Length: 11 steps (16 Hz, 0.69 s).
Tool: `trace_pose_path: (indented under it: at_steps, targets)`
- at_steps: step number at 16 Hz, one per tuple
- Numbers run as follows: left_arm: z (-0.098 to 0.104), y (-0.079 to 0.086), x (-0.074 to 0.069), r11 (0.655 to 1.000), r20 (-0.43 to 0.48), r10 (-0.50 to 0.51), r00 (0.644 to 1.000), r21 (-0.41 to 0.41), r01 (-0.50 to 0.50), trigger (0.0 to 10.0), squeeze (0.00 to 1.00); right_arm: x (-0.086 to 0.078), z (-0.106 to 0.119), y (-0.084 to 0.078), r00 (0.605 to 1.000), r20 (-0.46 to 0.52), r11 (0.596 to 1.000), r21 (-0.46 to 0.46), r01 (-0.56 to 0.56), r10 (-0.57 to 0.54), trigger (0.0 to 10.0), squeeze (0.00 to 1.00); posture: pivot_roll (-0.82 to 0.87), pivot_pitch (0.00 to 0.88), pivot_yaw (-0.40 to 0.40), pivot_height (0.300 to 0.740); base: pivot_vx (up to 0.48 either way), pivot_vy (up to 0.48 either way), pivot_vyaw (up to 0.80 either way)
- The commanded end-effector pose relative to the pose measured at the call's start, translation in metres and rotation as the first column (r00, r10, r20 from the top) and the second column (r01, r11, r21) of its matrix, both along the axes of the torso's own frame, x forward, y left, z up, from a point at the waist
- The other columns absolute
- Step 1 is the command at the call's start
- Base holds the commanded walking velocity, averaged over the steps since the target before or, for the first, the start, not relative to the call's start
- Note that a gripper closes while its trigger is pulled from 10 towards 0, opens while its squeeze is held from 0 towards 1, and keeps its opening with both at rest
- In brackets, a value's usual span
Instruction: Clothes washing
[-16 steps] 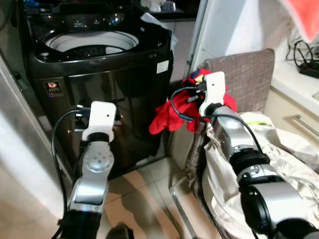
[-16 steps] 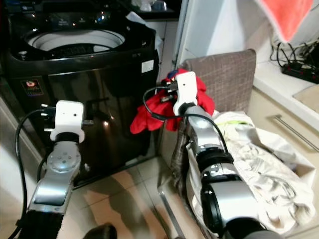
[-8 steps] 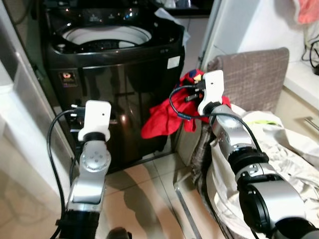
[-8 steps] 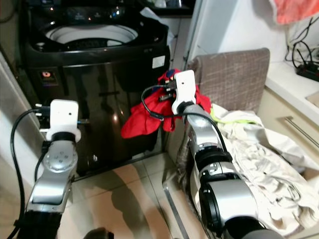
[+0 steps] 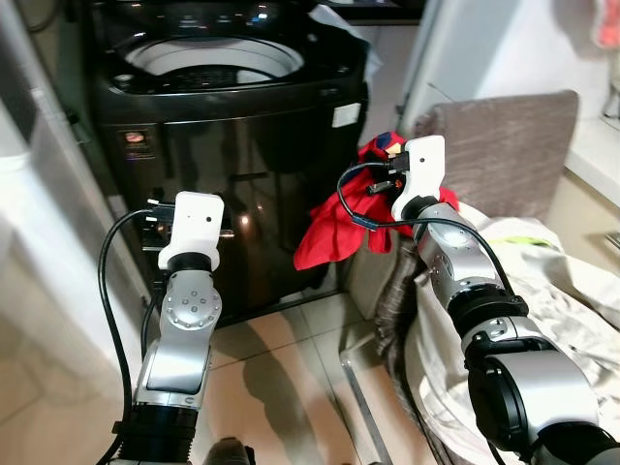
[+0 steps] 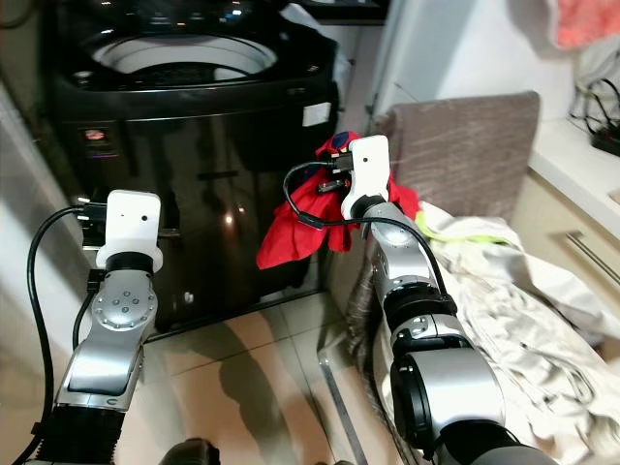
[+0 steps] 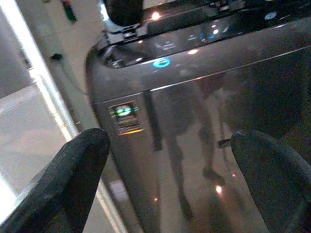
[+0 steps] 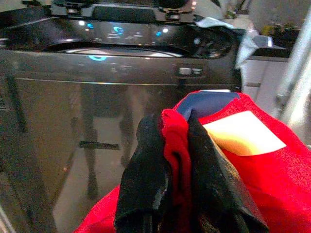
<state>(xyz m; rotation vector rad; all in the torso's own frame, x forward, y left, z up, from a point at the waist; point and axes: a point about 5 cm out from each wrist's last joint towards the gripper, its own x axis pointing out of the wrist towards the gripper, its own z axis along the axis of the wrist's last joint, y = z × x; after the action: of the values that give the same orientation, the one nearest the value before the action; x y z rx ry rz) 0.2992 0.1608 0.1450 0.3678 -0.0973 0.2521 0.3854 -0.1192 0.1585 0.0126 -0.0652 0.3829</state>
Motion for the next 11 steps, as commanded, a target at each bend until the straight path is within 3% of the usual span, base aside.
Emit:
trace_pose_path:
  at_steps: [1, 9, 11]
  targets:
    - [-0.0009, -0.0035, 0.0010, 1.000, -0.008, 0.004, 1.000, 0.009, -0.004, 10.0, 0.00, 0.0025, 0.0069, -0.0009, 1.000, 0.022, 1.000, -0.029, 0.001, 0.000, 10.0, 0.00, 0.05, 0.000, -0.062, 0.740, 0.000, 0.000, 0.58]
    - [0.0001, -0.0043, 0.0035, 0.998, -0.017, 0.008, 1.000, 0.060, -0.007, 10.0, 0.00, 0.0019, 0.0073, 0.0036, 0.999, 0.038, 0.998, -0.064, -0.016, 0.019, 10.0, 0.00, 0.05, 0.000, -0.062, 0.740, 0.000, 0.000, 0.59]
    - [0.0008, -0.0045, 0.0043, 0.998, -0.015, -0.005, 1.000, 0.067, 0.006, 10.0, 0.00, 0.0007, 0.0045, 0.0033, 0.999, 0.033, 0.998, -0.064, -0.017, 0.020, 10.0, 0.00, 0.05, 0.000, -0.059, 0.740, 0.000, -0.341, 0.59]
